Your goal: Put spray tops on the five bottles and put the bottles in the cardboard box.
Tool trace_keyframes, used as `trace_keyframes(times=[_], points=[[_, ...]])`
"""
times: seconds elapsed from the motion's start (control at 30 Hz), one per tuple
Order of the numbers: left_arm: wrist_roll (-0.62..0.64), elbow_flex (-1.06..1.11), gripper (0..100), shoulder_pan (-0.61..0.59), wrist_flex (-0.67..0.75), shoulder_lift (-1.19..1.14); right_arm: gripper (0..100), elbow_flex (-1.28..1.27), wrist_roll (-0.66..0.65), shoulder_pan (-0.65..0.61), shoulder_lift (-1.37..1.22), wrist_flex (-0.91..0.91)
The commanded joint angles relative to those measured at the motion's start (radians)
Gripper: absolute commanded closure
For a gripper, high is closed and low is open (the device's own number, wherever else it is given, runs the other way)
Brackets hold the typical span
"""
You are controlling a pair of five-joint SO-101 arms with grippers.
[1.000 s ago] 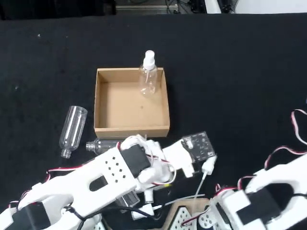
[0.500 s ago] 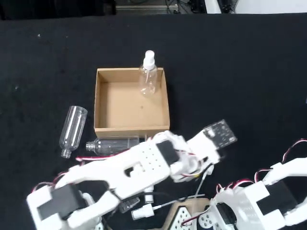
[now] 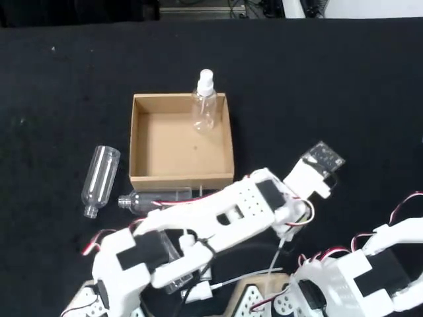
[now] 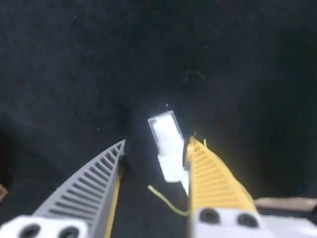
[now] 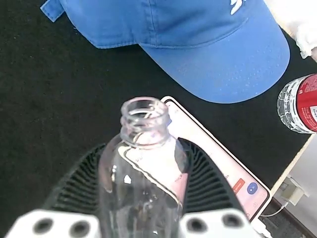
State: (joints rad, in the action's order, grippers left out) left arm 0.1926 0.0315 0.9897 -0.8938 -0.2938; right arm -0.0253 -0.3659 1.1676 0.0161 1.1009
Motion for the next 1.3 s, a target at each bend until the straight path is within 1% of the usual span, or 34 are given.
trace_keyframes(times=[0.0, 0.1, 0.33, 0.47, 0.57, 0.73, 0.77, 0.87, 0.9, 0.97, 1.07, 1.17, 1.27], points=[[0.110, -0.082, 83, 0.025, 0.008, -0.035, 98.8, 0.062, -0.008, 0.021, 0.008, 0.006], [0.144, -0.074, 83, 0.042, 0.008, -0.051, 98.8, 0.036, -0.008, 0.017, 0.015, 0.003], [0.150, -0.087, 83, 0.050, 0.017, -0.117, 98.8, 0.024, -0.008, 0.015, 0.015, 0.002], [0.230, -0.113, 82, 0.047, 0.008, -0.167, 98.8, 0.024, -0.008, 0.017, 0.015, 0.002], [0.233, -0.113, 83, 0.044, 0.006, -0.180, 98.8, 0.024, -0.008, 0.018, 0.015, 0.000], [0.233, -0.180, 83, 0.050, -0.094, -0.181, 98.8, 0.024, -0.008, 0.018, 0.015, 0.002], [0.233, -0.200, 85, 0.050, -0.118, -0.181, 98.8, 0.024, -0.008, 0.017, 0.015, 0.005], [0.232, -0.255, 96, 0.050, -0.190, -0.181, 98.8, 0.027, -0.008, 0.017, 0.015, 0.005], [0.230, -0.274, 98, 0.047, -0.212, -0.181, 98.8, 0.030, -0.008, 0.015, 0.015, 0.005], [0.198, -0.308, 96, 0.041, -0.255, -0.181, 98.8, 0.031, -0.008, 0.014, 0.016, 0.005], [0.106, -0.361, 95, 0.019, -0.313, -0.180, 98.8, 0.025, -0.008, 0.012, 0.053, 0.006], [0.034, -0.450, 95, -0.012, -0.407, -0.170, 98.8, 0.024, 0.002, 0.011, 0.114, 0.008], [-0.023, -0.522, 95, -0.054, -0.466, -0.132, 98.8, 0.024, -0.006, -0.025, 0.177, 0.064]])
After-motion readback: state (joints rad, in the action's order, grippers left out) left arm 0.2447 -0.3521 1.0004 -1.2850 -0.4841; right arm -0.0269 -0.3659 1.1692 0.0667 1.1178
